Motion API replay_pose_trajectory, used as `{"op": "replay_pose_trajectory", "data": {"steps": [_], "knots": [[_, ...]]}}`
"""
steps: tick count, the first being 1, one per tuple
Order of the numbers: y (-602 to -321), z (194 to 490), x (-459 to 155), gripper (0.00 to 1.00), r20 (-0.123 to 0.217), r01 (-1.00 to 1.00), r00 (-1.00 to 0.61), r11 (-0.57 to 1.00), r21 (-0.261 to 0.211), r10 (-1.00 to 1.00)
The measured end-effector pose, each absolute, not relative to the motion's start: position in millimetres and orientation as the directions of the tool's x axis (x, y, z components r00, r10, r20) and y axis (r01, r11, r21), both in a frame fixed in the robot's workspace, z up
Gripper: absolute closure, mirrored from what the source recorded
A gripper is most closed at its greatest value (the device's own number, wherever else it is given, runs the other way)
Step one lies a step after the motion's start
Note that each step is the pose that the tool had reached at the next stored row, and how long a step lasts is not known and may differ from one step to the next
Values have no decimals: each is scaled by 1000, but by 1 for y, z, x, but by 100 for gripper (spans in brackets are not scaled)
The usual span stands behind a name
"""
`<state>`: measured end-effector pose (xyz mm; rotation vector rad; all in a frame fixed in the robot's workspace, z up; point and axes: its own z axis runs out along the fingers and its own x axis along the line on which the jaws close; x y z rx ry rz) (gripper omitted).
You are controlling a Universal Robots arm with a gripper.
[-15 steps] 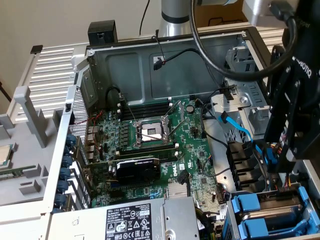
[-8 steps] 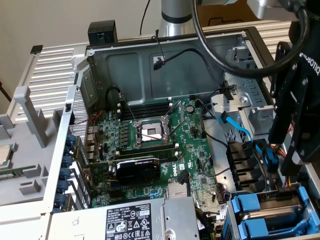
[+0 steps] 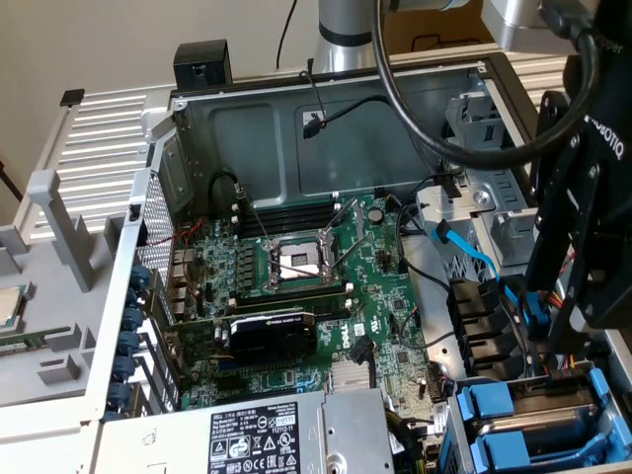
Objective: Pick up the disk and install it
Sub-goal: 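Insert the first disk wire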
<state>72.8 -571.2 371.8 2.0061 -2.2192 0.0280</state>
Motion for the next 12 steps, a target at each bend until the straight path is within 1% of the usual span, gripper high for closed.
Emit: {"op": "replay_pose_trajectory", "data": {"steps": [12], "knots": [[-571, 365, 73, 47, 124, -991, -95, 106, 87, -988]]}}
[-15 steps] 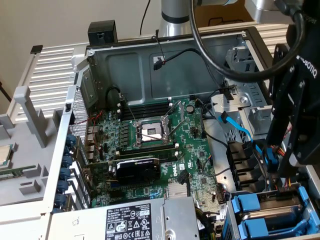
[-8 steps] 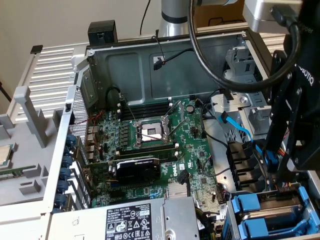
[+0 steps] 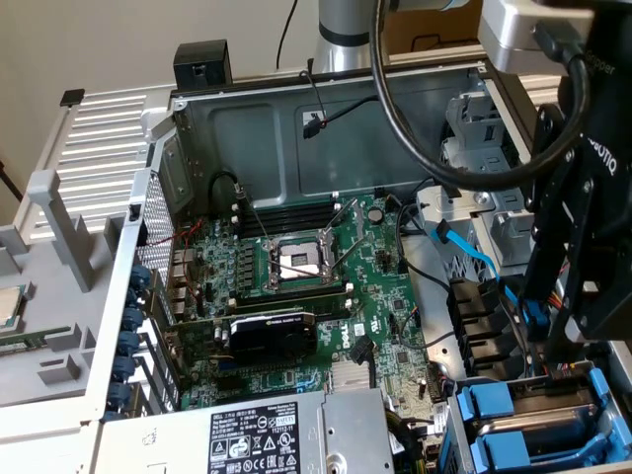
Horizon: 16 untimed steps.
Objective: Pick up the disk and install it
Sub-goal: 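Insert the first disk wire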
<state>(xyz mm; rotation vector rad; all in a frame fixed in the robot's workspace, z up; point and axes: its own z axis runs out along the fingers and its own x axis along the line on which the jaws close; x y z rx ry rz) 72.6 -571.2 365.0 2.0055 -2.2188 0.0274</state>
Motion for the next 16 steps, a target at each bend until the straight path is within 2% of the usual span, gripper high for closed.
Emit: {"op": "replay_pose_trajectory", "data": {"steps": [5, 7, 16], "knots": [[-571, 365, 73, 49, 123, -991, -94, 106, 87, -988], [-570, 365, 73, 62, 123, -991, -94, 106, 87, -988], [-570, 363, 72, 62, 110, -991, -96, 105, 81, -989]]}}
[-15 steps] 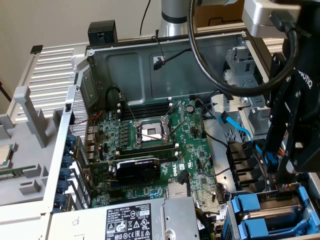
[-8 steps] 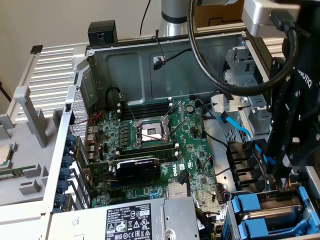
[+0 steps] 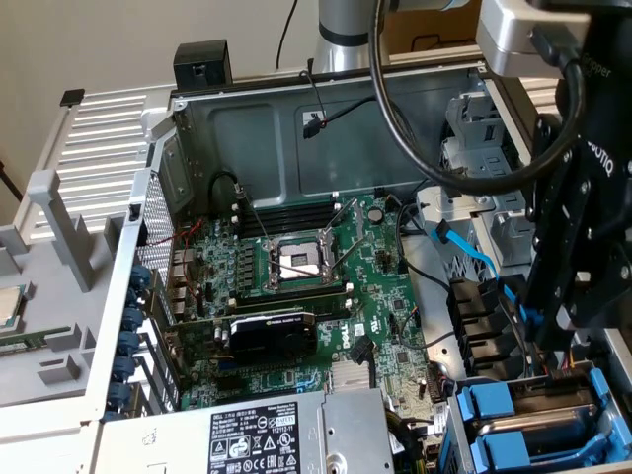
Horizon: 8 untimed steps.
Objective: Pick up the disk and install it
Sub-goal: 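Insert the first disk wire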
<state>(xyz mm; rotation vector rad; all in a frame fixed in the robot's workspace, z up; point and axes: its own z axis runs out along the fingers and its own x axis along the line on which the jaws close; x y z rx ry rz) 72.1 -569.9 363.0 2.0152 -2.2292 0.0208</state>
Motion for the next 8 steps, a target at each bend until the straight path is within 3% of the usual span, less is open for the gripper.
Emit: {"op": "replay_pose_trajectory", "data": {"steps": [8], "knots": [[-570, 362, 72, 62, 87, -992, -96, 103, 76, -992]]}}
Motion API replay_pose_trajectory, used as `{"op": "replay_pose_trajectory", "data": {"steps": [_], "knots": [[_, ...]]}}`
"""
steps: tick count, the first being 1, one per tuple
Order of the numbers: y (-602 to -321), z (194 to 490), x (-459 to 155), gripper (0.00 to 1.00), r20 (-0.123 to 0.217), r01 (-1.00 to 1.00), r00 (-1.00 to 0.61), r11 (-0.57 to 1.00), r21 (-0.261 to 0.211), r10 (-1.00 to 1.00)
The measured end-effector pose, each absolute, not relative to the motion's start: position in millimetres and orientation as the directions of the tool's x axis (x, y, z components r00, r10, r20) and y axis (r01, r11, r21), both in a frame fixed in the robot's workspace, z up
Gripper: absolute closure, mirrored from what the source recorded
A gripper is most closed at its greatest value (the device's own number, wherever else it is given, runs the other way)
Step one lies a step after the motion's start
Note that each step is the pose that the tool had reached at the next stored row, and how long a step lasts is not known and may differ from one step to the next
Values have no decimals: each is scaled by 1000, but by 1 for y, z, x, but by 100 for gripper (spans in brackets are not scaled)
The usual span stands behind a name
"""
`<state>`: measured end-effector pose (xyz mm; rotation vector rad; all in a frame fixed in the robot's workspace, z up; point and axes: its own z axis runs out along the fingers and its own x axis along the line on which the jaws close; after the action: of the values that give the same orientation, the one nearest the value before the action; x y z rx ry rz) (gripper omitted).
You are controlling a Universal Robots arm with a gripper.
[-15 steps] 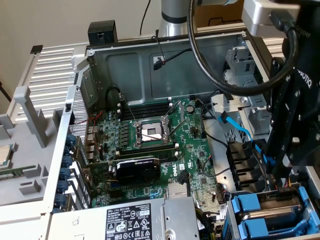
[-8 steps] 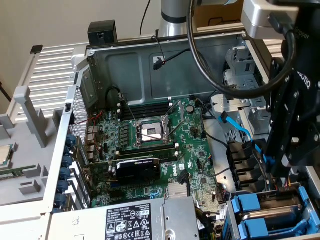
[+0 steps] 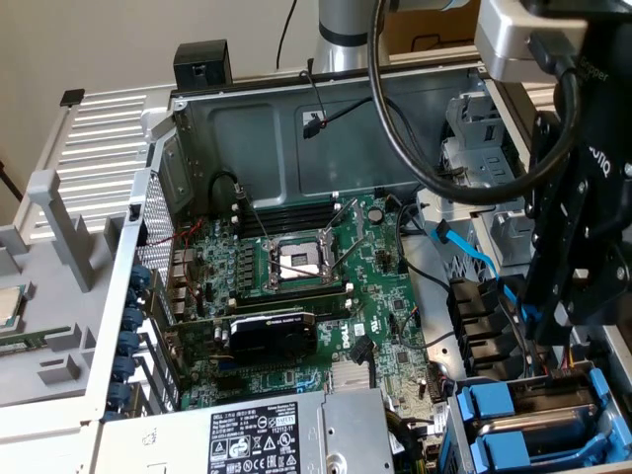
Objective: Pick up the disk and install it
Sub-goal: 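Insert the first disk wire, then insert the second disk wire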
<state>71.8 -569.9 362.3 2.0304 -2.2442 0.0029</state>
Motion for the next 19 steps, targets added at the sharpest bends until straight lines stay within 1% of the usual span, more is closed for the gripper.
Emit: {"op": "replay_pose_trajectory", "data": {"steps": [12, 13, 14, 16, 17, 19], "knots": [[-570, 362, 72, 62, 86, -992, -96, 103, 76, -992], [-570, 362, 72, 65, 86, -992, -96, 103, 76, -992], [-570, 362, 72, 71, 86, -992, -96, 103, 76, -992], [-570, 362, 72, 71, 86, -992, -96, 103, 76, -992], [-570, 362, 72, 78, 86, -992, -96, 103, 76, -992], [-570, 362, 72, 78, 86, -992, -96, 103, 76, -992]]}}
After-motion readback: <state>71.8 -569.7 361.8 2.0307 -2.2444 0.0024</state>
